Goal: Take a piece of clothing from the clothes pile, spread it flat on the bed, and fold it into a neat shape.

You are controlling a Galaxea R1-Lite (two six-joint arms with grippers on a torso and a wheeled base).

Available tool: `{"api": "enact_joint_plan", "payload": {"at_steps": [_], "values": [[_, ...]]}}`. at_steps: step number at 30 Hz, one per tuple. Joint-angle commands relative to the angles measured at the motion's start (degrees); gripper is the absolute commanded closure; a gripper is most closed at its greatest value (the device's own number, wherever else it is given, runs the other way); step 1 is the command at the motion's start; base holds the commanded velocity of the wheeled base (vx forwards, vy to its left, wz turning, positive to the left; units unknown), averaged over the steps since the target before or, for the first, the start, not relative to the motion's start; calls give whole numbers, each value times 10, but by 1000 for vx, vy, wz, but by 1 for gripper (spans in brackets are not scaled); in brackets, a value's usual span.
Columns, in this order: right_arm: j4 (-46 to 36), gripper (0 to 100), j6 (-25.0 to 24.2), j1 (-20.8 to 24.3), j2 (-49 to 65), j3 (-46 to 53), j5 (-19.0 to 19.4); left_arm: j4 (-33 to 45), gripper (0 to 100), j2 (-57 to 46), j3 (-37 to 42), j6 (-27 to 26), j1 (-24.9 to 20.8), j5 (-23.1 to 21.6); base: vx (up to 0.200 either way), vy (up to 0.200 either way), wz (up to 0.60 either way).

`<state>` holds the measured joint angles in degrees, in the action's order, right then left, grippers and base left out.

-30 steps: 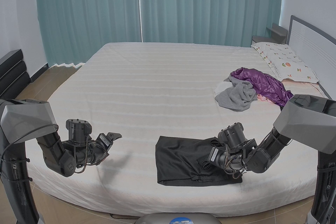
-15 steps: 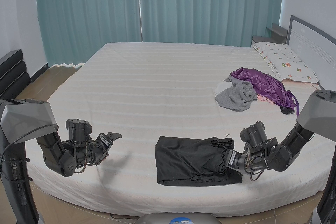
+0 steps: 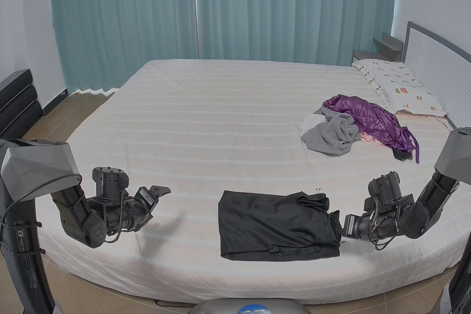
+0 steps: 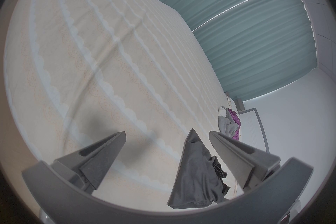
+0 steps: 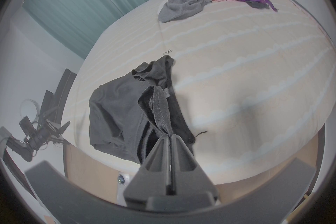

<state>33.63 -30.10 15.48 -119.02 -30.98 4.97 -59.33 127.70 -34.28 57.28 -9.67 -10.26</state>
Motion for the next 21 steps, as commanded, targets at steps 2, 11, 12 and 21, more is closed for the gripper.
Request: {"api": "enact_joint_plan", "payload": {"at_steps": [2,11,12,21], "values": [[20,100,26,-18,-17,30,1,-1,0,1,0,0,0,0,0,0,0],[93,0,49,-44,-17,37,3,0,0,1,0,0,0,0,0,0,0],[95,0,45,-44,-15,35,3,-1,0,1,0,0,0,2,0,0,0],[96,0,-95,27,-28,-57,11,-1,0,1,0,0,0,2,0,0,0]]}}
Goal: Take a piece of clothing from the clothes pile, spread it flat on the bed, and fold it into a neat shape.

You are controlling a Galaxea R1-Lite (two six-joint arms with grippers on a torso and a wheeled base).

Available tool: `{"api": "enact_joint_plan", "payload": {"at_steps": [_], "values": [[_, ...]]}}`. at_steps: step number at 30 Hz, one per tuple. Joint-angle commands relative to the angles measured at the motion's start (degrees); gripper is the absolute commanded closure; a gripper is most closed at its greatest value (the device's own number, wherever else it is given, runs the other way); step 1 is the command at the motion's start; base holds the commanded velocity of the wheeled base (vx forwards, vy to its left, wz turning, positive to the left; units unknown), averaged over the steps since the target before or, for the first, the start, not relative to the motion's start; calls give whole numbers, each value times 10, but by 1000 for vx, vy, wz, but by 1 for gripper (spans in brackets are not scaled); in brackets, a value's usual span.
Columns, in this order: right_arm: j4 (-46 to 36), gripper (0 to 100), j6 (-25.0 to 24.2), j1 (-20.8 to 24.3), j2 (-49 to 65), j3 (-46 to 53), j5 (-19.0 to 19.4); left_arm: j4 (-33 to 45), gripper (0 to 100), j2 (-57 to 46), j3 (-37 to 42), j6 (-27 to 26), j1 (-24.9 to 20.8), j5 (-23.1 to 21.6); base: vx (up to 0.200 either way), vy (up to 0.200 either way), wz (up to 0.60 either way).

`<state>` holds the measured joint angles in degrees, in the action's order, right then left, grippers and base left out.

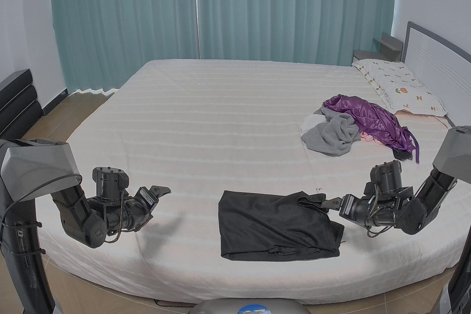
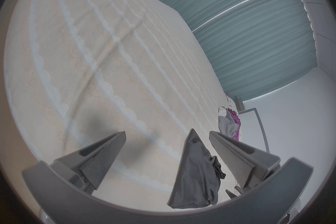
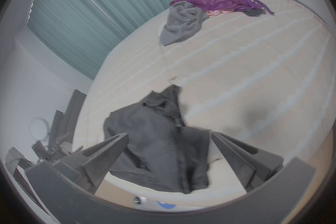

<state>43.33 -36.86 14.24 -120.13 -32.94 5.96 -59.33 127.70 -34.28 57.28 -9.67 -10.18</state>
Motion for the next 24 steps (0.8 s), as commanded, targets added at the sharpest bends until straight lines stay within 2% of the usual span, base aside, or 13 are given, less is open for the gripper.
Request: {"api": "enact_joint_plan", "payload": {"at_steps": [1,6,11,17,24], "values": [[0,0,-41,55,-30,-50,1,0,0,1,0,0,0,1,0,0,0],[-10,0,-78,104,-99,-119,1,0,0,1,0,0,0,1,0,0,0],[-44,0,-91,121,-144,-189,0,0,0,1,0,0,0,1,0,0,0],[-75,0,-91,112,-178,-256,-10,0,0,1,0,0,0,1,0,0,0],[-128,0,-89,57,-195,-332,-25,-1,0,1,0,0,-1,1,0,0,0]]}}
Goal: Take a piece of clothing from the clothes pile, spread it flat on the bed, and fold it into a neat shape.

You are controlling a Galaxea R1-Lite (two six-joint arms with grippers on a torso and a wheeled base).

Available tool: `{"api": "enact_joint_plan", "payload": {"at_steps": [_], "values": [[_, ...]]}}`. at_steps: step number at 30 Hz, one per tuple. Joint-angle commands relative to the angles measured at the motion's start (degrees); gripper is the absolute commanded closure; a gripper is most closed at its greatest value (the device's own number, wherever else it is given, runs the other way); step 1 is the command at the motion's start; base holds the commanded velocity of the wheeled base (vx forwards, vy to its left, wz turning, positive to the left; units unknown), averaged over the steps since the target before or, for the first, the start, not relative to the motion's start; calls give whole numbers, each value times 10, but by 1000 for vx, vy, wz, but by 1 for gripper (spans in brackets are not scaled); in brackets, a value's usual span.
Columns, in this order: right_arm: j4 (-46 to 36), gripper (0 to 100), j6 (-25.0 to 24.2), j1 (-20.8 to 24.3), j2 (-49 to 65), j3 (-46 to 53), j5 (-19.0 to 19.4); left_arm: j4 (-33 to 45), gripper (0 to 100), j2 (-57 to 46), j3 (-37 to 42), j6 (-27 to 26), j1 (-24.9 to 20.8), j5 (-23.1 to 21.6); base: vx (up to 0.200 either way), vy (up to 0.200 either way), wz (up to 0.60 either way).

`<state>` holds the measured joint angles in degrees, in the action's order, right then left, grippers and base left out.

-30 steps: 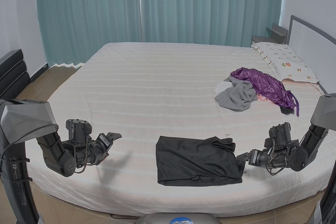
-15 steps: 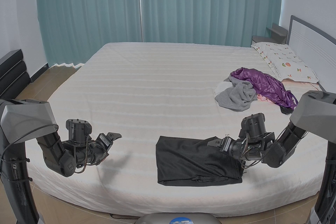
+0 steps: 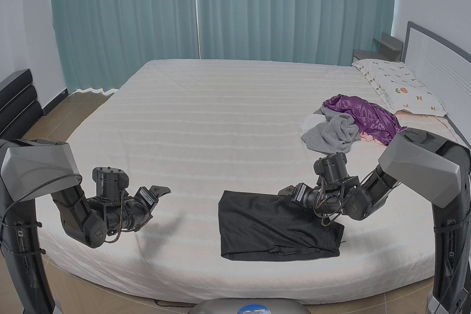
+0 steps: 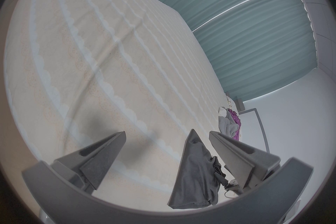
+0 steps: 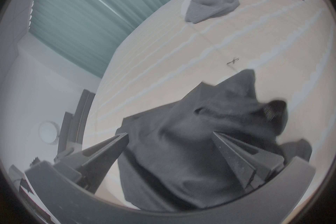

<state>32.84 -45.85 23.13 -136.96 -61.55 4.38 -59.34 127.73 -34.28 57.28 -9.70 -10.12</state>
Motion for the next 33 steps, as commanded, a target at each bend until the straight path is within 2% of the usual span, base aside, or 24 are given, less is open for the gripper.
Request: {"api": "enact_joint_plan", "payload": {"at_steps": [1,6,13,16,20,23,32,33], "values": [[-29,0,4,-40,-30,-58,-16,-1,0,1,0,0,-1,0,0,0,0],[-40,0,10,-90,-45,-96,-48,-1,0,1,0,0,-1,0,0,0,0],[-32,0,2,-143,-37,-84,-40,0,0,1,0,0,-1,0,0,0,0],[-14,0,1,-146,-37,-64,-9,-1,0,1,0,0,0,0,0,0,0],[65,0,5,-139,-41,-26,26,-1,0,1,0,0,-1,0,0,0,0],[108,0,8,-128,-46,-15,27,0,0,1,0,0,-1,5,0,0,0],[122,0,48,-110,-92,-30,41,-1,0,6,-2,-3,-4,8,0,0,0],[125,100,51,-109,-96,-34,41,-1,0,6,-3,-3,-4,8,0,0,0]]}}
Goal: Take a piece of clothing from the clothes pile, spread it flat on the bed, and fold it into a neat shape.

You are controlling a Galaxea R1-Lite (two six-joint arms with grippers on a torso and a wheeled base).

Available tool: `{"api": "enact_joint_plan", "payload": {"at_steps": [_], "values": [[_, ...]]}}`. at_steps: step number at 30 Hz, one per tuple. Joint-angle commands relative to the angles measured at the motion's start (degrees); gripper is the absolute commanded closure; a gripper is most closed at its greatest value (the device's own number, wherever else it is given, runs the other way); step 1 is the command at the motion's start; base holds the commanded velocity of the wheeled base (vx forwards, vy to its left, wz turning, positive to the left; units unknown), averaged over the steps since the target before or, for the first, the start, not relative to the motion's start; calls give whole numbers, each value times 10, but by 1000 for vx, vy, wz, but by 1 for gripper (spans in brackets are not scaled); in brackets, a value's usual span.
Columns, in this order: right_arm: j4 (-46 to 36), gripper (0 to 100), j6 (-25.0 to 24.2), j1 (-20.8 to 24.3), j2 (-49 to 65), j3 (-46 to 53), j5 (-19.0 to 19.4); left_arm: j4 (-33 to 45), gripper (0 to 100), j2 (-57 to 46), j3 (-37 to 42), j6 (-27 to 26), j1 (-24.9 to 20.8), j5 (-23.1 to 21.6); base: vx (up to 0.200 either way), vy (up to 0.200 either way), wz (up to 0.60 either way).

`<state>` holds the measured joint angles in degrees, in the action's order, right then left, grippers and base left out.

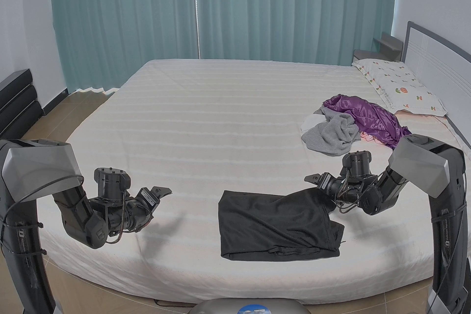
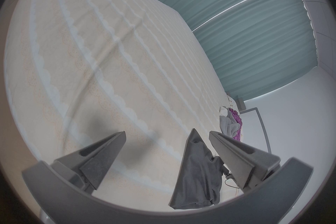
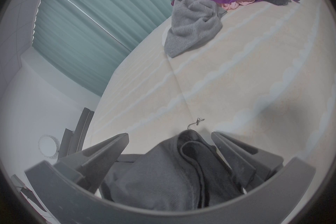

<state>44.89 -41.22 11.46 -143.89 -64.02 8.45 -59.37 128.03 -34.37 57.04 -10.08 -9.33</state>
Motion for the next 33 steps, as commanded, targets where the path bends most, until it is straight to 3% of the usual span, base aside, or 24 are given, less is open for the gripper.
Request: {"api": "enact_joint_plan", "payload": {"at_steps": [1,6,14,22,30,31,33], "values": [[10,100,4,8,-27,-10,1,0,0,3,-4,-1,0,0,0,0,0],[30,100,4,-3,-23,-8,1,0,0,5,-14,-8,-11,7,0,0,0],[31,100,-4,-29,-22,-10,-2,10,0,41,-67,-60,-64,48,0,0,0],[57,100,-24,-47,-27,0,-5,55,0,61,-138,-63,-129,49,0,0,0],[57,100,-26,-50,-30,-4,-5,66,0,72,-155,-63,-153,49,0,0,0],[57,0,-27,-50,-30,-4,-5,66,0,74,-155,-63,-155,49,0,0,0],[58,0,-30,-51,-28,0,-4,66,0,76,-155,-63,-158,50,0,0,0]]}}
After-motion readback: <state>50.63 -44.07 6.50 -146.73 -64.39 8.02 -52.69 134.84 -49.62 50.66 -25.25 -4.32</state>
